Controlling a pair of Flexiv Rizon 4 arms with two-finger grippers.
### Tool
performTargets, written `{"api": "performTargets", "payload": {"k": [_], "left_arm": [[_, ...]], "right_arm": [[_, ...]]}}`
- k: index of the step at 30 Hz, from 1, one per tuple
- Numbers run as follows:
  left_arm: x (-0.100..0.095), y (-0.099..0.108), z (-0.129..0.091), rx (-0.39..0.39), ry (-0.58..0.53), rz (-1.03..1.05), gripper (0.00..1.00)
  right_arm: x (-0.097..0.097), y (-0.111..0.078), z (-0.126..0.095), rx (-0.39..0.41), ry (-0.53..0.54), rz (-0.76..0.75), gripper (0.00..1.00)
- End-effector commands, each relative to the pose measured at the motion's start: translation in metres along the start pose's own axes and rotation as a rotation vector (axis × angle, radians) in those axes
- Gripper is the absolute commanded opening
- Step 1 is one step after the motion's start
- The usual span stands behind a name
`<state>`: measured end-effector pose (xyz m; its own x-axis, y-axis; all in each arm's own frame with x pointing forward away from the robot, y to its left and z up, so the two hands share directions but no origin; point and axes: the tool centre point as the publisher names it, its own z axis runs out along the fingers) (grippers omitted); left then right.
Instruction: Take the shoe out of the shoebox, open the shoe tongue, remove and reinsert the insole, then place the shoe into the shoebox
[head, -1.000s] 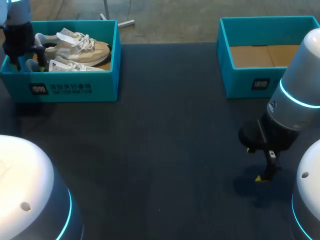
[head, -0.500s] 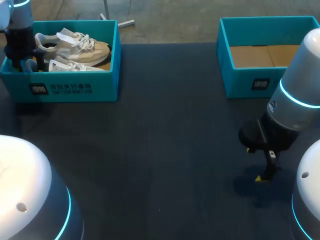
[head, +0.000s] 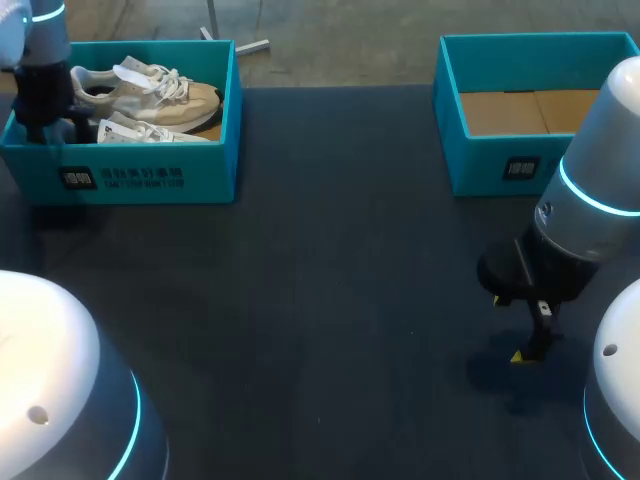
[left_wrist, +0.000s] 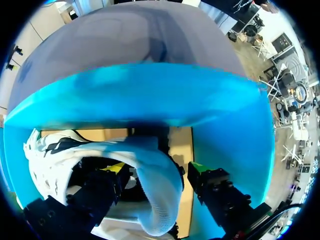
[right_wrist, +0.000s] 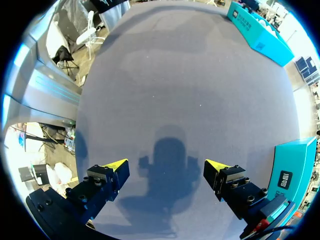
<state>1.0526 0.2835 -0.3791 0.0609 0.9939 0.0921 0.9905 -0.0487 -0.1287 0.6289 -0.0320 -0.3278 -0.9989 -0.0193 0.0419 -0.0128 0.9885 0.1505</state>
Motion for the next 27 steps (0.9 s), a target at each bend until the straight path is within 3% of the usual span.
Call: {"api": "performTargets", "payload": {"k": [1, 11, 22, 23, 24, 27], "left_arm": [[0.003, 0.002, -0.002, 0.0, -0.006, 0.002, 0.78], [0.005, 0.001, 0.007, 0.009, -0.009, 0.005, 0.82], [0.002, 0.002, 0.014, 0.02, -0.008, 0.0, 0.74], [0.001, 0.003, 0.015, 0.024, -0.003, -0.005, 0.14], [0.001, 0.003, 0.015, 0.024, -0.003, -0.005, 0.0], [0.001, 0.003, 0.015, 0.026, 0.0, -0.004, 0.0]], "right_arm": [[0.001, 0.0, 0.001, 0.001, -0.002, 0.0, 1.0], [0.001, 0.0, 0.001, 0.001, -0.002, 0.0, 1.0], [0.001, 0.0, 0.001, 0.001, -0.002, 0.0, 1.0], [0.001, 0.0, 0.001, 0.001, -0.002, 0.0, 1.0], [0.001, 0.0, 0.001, 0.001, -0.002, 0.0, 1.0], [0.001, 0.0, 0.001, 0.001, -0.002, 0.0, 1.0]]}}
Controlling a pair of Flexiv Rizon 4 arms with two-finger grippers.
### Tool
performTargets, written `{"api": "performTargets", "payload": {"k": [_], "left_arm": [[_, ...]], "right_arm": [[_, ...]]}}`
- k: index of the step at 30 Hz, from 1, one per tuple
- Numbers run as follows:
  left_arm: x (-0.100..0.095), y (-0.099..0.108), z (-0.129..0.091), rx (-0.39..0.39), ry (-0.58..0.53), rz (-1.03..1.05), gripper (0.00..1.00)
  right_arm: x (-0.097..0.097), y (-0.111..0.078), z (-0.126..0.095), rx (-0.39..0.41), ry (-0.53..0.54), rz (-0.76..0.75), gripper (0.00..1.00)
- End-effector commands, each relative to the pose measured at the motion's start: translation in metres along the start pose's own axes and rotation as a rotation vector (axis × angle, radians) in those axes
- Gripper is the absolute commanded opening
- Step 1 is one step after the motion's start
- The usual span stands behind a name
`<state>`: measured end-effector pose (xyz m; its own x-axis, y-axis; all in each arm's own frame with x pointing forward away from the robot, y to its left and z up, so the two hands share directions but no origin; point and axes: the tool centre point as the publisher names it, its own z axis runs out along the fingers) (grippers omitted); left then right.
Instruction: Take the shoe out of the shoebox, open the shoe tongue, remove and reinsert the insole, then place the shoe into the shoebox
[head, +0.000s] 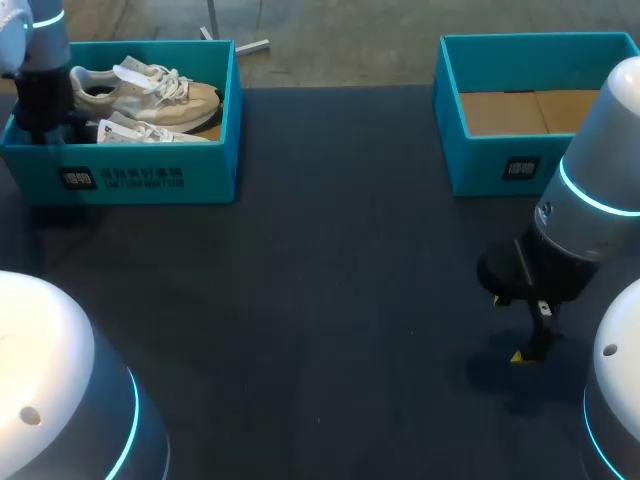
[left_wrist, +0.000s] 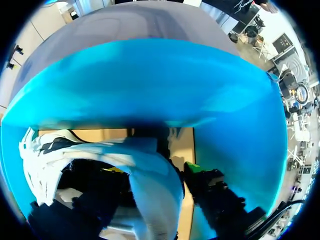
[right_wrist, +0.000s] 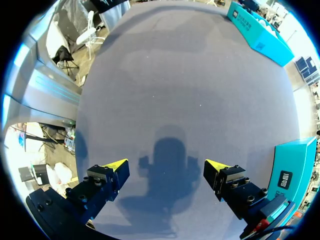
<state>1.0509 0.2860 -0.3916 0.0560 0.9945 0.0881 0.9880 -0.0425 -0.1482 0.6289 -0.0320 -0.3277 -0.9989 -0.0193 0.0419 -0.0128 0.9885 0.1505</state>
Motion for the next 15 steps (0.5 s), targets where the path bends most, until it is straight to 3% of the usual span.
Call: {"api": "performTargets", "payload": {"k": [1, 15], "left_arm": [[0.0, 0.002, 0.001, 0.006, 0.005, 0.0, 0.0], [0.003, -0.001, -0.012, -0.007, 0.013, 0.007, 0.0]], "right_arm": [[0.001, 0.0, 0.001, 0.001, -0.002, 0.001, 1.0], [0.001, 0.0, 0.001, 0.001, -0.002, 0.001, 1.0]]}}
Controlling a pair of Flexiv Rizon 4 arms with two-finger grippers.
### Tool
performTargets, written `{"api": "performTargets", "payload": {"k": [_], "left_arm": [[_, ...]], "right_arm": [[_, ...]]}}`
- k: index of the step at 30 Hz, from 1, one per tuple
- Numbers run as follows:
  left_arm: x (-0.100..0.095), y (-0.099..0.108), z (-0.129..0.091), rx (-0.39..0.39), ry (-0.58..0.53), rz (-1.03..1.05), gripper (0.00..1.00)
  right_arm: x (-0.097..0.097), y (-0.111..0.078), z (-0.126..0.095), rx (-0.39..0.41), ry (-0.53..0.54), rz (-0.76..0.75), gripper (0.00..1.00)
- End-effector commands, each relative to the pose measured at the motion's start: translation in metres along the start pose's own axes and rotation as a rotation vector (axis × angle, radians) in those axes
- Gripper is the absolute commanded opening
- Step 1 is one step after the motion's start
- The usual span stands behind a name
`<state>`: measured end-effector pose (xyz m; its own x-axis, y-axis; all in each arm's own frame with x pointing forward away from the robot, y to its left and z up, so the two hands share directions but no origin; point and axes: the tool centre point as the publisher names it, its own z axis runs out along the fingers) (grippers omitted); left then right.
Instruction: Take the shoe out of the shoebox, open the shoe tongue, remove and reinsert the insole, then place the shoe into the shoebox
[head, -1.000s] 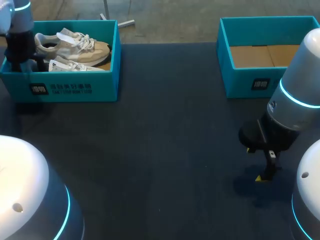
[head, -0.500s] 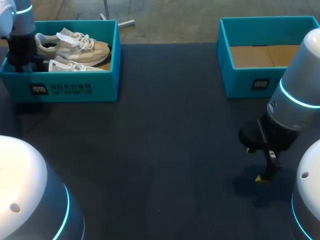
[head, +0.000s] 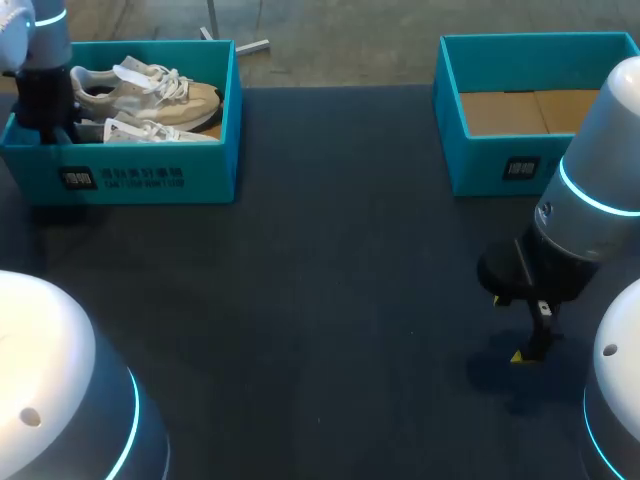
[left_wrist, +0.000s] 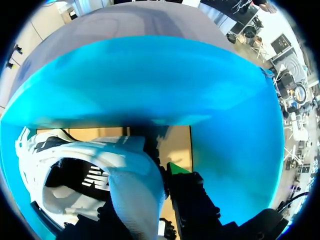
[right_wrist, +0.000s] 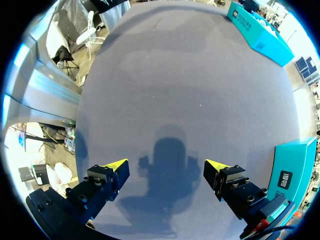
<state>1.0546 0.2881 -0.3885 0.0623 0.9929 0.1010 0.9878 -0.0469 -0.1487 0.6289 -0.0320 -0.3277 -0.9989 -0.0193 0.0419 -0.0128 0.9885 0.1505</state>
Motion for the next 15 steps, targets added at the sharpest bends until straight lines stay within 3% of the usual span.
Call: {"api": "performTargets", "payload": {"k": [1, 15], "left_arm": [[0.002, -0.003, -0.011, -0.013, -0.001, 0.004, 0.0], [0.019, -0.002, -0.051, -0.055, -0.022, -0.003, 0.0]], "right_arm": [[0.001, 0.0, 0.001, 0.001, -0.002, 0.001, 1.0], [0.001, 0.0, 0.001, 0.001, -0.002, 0.001, 1.0]]}}
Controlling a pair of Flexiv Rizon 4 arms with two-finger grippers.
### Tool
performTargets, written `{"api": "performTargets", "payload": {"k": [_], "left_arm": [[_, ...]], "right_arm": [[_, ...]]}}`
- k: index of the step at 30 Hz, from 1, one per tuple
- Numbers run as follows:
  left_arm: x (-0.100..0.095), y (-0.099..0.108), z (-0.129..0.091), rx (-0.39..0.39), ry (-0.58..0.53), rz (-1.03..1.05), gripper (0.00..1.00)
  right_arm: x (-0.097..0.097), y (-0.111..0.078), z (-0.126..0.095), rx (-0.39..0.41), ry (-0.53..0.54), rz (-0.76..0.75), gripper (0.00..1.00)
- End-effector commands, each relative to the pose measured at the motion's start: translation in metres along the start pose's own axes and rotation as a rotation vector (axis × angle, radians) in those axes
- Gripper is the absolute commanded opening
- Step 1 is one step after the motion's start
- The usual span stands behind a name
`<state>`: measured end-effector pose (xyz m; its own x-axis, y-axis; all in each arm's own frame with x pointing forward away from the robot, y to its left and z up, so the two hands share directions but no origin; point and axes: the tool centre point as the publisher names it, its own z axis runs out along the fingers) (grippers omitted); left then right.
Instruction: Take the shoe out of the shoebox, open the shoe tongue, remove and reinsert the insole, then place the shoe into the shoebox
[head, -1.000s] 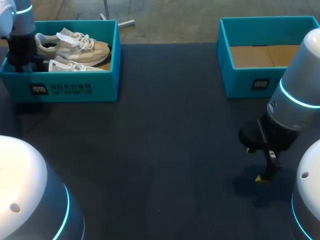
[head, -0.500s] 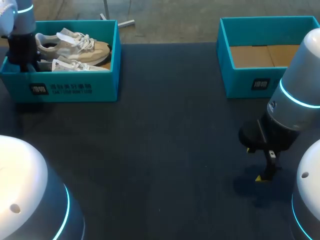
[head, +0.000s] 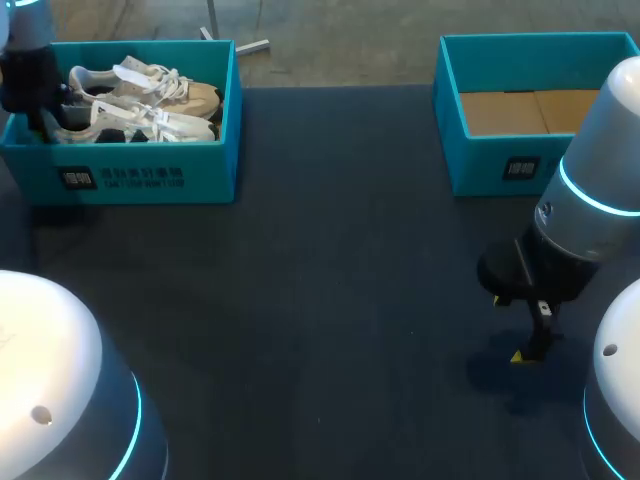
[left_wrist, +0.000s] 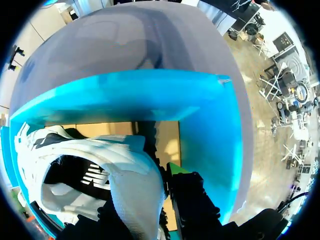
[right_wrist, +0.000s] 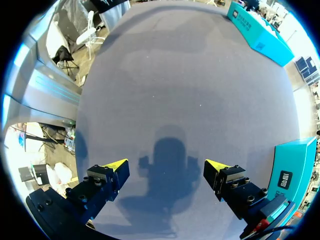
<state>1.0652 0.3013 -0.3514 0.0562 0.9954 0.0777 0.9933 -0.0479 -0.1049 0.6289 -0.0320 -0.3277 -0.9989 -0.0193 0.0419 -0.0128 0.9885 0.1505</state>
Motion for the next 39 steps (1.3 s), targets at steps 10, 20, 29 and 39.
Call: {"api": "performTargets", "payload": {"k": [10, 20, 29, 39], "left_arm": [[0.005, 0.001, -0.033, -0.024, -0.001, -0.018, 0.0], [0.016, -0.003, -0.102, -0.075, -0.026, -0.04, 0.0], [0.015, -0.018, -0.127, -0.053, 0.007, -0.031, 0.0], [0.021, -0.059, -0.164, -0.067, 0.032, -0.042, 0.0]], "right_arm": [[0.001, 0.0, 0.001, 0.001, -0.002, 0.001, 1.0], [0.001, 0.0, 0.001, 0.001, -0.002, 0.001, 1.0], [0.001, 0.0, 0.001, 0.001, -0.002, 0.001, 1.0], [0.001, 0.0, 0.001, 0.001, -0.002, 0.001, 1.0]]}}
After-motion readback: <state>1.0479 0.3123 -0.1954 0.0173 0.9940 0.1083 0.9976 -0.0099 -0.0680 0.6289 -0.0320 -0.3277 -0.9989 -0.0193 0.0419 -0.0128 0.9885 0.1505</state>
